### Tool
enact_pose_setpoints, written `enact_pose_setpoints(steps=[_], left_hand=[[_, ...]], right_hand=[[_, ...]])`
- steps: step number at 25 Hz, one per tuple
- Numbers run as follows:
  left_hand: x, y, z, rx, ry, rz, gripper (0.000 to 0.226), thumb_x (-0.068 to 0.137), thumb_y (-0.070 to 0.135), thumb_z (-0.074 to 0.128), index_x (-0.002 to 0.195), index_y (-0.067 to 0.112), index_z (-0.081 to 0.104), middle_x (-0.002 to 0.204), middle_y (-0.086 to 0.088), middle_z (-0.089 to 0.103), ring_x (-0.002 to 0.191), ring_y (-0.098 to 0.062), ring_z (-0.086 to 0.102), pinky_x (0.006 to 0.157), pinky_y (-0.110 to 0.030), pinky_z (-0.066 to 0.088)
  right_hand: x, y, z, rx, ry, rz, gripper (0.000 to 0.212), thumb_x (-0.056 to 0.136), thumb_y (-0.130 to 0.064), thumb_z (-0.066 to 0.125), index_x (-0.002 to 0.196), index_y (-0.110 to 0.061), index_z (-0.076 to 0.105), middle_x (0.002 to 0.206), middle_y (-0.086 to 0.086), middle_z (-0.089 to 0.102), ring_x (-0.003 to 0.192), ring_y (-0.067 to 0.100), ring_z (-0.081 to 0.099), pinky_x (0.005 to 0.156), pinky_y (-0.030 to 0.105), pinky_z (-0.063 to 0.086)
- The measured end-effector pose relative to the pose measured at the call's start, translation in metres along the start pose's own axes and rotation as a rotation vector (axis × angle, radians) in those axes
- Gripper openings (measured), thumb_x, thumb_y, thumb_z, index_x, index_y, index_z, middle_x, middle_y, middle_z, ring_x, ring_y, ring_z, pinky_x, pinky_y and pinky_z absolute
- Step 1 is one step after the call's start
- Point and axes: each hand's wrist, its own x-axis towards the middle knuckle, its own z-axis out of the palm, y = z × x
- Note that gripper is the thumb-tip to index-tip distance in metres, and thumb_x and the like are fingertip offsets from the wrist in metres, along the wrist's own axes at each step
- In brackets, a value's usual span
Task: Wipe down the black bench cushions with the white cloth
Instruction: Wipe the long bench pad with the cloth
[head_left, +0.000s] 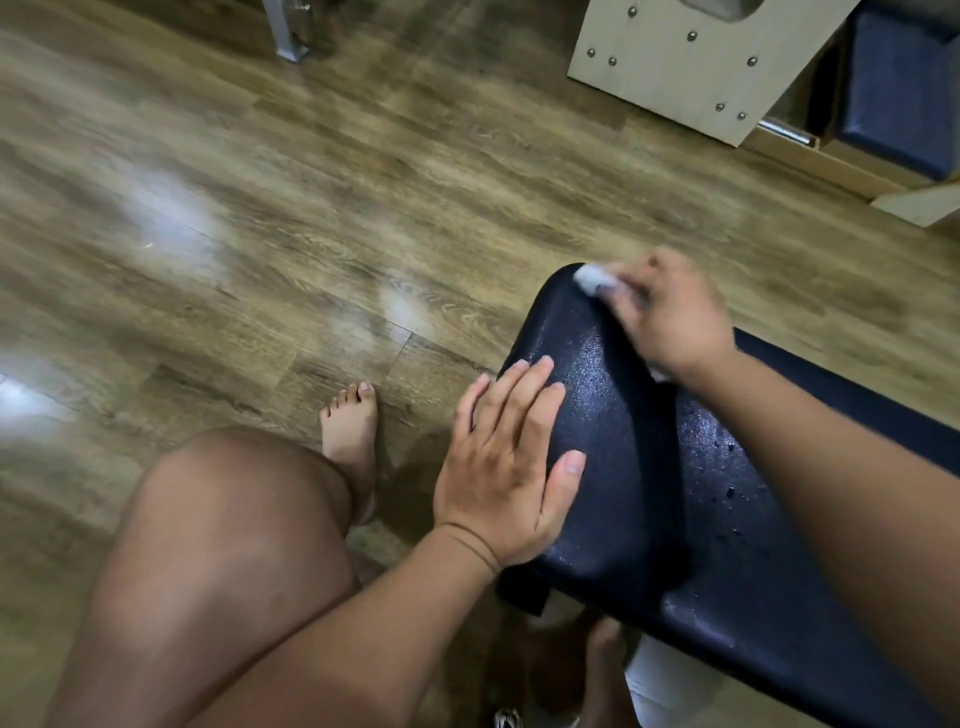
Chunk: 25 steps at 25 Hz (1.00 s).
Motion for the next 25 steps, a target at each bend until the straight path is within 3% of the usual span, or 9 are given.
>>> enact_pose_setpoints(steps=[3, 5, 7, 10, 12, 14, 18, 21, 25], left_hand=[[0.000, 0.000, -0.001, -0.007, -0.005, -0.015, 0.052, 0.091, 0.035, 0.045, 0.136, 0.009, 0.039, 0.149, -0.013, 0.045, 0.140, -0.030, 0.041, 0.114, -0.054, 0.027], [0.000, 0.001, -0.001, -0.012, -0.013, -0.014, 0.053, 0.091, 0.035, 0.044, 0.136, 0.009, 0.039, 0.149, -0.013, 0.046, 0.140, -0.030, 0.041, 0.114, -0.054, 0.028], [0.000, -0.001, -0.001, -0.018, -0.022, -0.014, 0.053, 0.090, 0.036, 0.043, 0.135, 0.008, 0.040, 0.147, -0.013, 0.048, 0.139, -0.030, 0.043, 0.114, -0.053, 0.028], [-0.002, -0.003, -0.001, -0.048, -0.049, -0.009, 0.054, 0.089, 0.037, 0.044, 0.133, 0.006, 0.046, 0.144, -0.012, 0.051, 0.136, -0.030, 0.046, 0.113, -0.052, 0.030], [-0.001, -0.001, -0.002, -0.035, -0.054, -0.025, 0.053, 0.089, 0.035, 0.045, 0.131, 0.003, 0.052, 0.142, -0.011, 0.054, 0.134, -0.030, 0.048, 0.113, -0.051, 0.031], [0.001, -0.001, -0.002, -0.020, -0.066, -0.045, 0.052, 0.089, 0.035, 0.045, 0.129, 0.003, 0.055, 0.140, -0.010, 0.056, 0.133, -0.029, 0.049, 0.113, -0.049, 0.030], [0.002, 0.002, -0.003, 0.006, -0.100, -0.077, 0.050, 0.090, 0.036, 0.044, 0.126, 0.005, 0.059, 0.139, -0.008, 0.057, 0.132, -0.028, 0.049, 0.113, -0.048, 0.030], [0.003, 0.002, -0.004, 0.030, -0.118, -0.074, 0.050, 0.091, 0.037, 0.043, 0.126, 0.007, 0.059, 0.139, -0.006, 0.057, 0.132, -0.027, 0.049, 0.112, -0.048, 0.031], [0.003, 0.000, -0.003, 0.019, -0.118, -0.069, 0.049, 0.090, 0.037, 0.042, 0.126, 0.007, 0.060, 0.138, -0.006, 0.058, 0.132, -0.027, 0.049, 0.112, -0.047, 0.032]], right_hand=[[-0.005, -0.002, 0.003, 0.022, 0.033, 0.127, 0.030, 0.093, -0.038, 0.054, 0.117, -0.025, 0.067, 0.099, 0.005, 0.057, 0.090, 0.031, 0.061, 0.072, 0.029, 0.044], [-0.056, -0.026, -0.002, 0.052, 0.003, 0.001, 0.031, 0.090, -0.040, 0.049, 0.109, -0.023, 0.068, 0.093, 0.004, 0.058, 0.074, 0.029, 0.062, 0.061, 0.038, 0.053], [-0.125, -0.052, -0.014, 0.110, -0.155, -0.160, 0.027, 0.084, -0.038, 0.048, 0.097, -0.023, 0.067, 0.086, -0.001, 0.054, 0.059, 0.023, 0.059, 0.045, 0.033, 0.050], [-0.171, -0.064, -0.026, 0.130, -0.272, -0.316, 0.018, 0.082, -0.035, 0.050, 0.080, -0.024, 0.065, 0.080, -0.004, 0.052, 0.058, 0.018, 0.059, 0.042, 0.026, 0.042], [-0.142, -0.045, -0.026, 0.009, -0.205, -0.347, 0.022, 0.086, -0.040, 0.046, 0.089, -0.028, 0.065, 0.081, -0.003, 0.057, 0.058, 0.021, 0.062, 0.042, 0.028, 0.042], [-0.088, -0.015, -0.024, -0.101, -0.047, -0.146, 0.026, 0.090, -0.046, 0.048, 0.108, -0.036, 0.064, 0.090, 0.000, 0.062, 0.069, 0.028, 0.065, 0.053, 0.032, 0.048], [-0.027, 0.027, -0.021, -0.082, -0.054, 0.245, 0.029, 0.092, -0.043, 0.055, 0.115, -0.029, 0.067, 0.104, 0.009, 0.060, 0.095, 0.037, 0.061, 0.078, 0.038, 0.050], [-0.092, -0.007, -0.025, -0.068, -0.031, 0.159, 0.026, 0.094, -0.044, 0.049, 0.109, -0.032, 0.066, 0.091, 0.002, 0.056, 0.076, 0.033, 0.063, 0.063, 0.039, 0.053], [-0.200, -0.058, -0.046, 0.045, -0.299, -0.108, 0.027, 0.085, -0.045, 0.047, 0.110, -0.041, 0.055, 0.085, -0.010, 0.051, 0.058, 0.016, 0.061, 0.039, 0.030, 0.046]])
